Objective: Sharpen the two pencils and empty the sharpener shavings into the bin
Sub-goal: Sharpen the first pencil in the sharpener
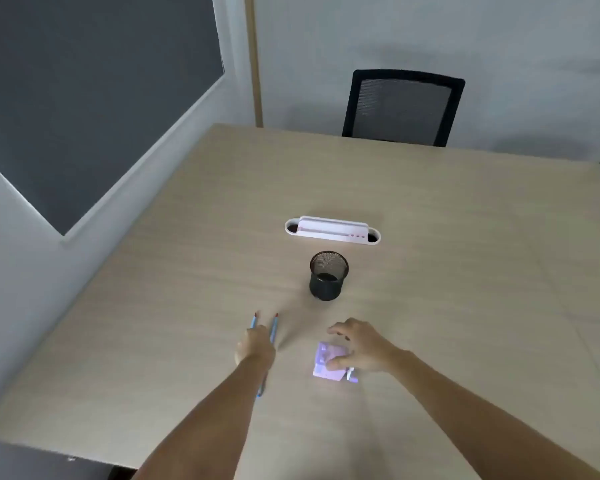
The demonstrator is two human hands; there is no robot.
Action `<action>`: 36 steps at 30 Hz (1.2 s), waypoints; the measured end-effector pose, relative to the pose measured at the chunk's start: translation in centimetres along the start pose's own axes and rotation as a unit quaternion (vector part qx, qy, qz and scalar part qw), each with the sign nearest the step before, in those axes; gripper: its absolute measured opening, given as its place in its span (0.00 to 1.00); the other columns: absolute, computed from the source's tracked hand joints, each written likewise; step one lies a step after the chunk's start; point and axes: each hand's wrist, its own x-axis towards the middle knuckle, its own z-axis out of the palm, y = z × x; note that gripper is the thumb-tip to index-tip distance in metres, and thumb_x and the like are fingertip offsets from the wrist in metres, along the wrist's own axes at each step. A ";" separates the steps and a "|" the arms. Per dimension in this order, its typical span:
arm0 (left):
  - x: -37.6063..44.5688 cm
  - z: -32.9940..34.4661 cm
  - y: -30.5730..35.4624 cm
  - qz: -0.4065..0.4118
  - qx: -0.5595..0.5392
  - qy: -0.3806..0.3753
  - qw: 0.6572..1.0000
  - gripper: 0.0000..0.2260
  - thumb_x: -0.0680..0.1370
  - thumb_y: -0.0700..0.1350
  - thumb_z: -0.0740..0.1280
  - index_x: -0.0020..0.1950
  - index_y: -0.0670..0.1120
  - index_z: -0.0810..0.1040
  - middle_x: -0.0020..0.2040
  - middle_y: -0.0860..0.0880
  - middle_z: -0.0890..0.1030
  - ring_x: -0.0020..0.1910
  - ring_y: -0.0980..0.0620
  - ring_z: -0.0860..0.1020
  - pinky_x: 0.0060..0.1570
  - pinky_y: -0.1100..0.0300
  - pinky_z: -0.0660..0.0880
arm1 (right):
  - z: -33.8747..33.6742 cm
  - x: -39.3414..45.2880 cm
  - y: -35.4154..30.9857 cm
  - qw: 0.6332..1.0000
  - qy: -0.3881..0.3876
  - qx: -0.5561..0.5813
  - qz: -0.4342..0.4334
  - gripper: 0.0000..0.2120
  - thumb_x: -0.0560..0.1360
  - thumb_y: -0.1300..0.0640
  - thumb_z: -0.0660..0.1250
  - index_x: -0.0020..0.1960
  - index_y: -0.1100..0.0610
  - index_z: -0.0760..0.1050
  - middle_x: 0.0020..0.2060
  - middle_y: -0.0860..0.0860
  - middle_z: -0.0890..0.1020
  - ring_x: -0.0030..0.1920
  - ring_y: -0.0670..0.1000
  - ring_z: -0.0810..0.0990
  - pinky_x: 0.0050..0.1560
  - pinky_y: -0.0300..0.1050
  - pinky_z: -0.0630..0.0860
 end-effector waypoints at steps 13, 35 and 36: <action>-2.5 2.1 -1.1 0.121 0.086 -0.001 0.989 0.08 0.78 0.38 0.60 0.57 0.44 0.67 0.56 0.48 0.76 0.55 0.49 0.78 0.49 0.57 0.76 | 2.1 -0.6 -0.9 0.996 0.041 -0.080 0.010 0.15 0.63 0.62 0.69 0.50 0.58 0.76 0.40 0.51 0.70 0.40 0.53 0.69 0.31 0.40 0.64; -1.5 -0.6 -1.6 0.291 -0.084 -0.023 0.953 0.11 0.80 0.36 0.59 0.54 0.45 0.80 0.40 0.49 0.77 0.43 0.48 0.77 0.49 0.57 0.73 | 1.4 -0.1 -1.6 0.989 0.046 -0.133 0.035 0.17 0.68 0.63 0.67 0.57 0.59 0.75 0.52 0.57 0.77 0.43 0.52 0.67 0.41 0.40 0.65; -1.5 -0.6 -1.2 0.291 -0.081 -0.033 0.953 0.11 0.80 0.37 0.59 0.54 0.45 0.80 0.42 0.47 0.79 0.45 0.47 0.77 0.50 0.56 0.73 | 1.4 -0.1 -1.6 0.989 0.045 -0.134 0.035 0.17 0.68 0.63 0.67 0.57 0.59 0.74 0.53 0.57 0.77 0.44 0.52 0.68 0.42 0.40 0.65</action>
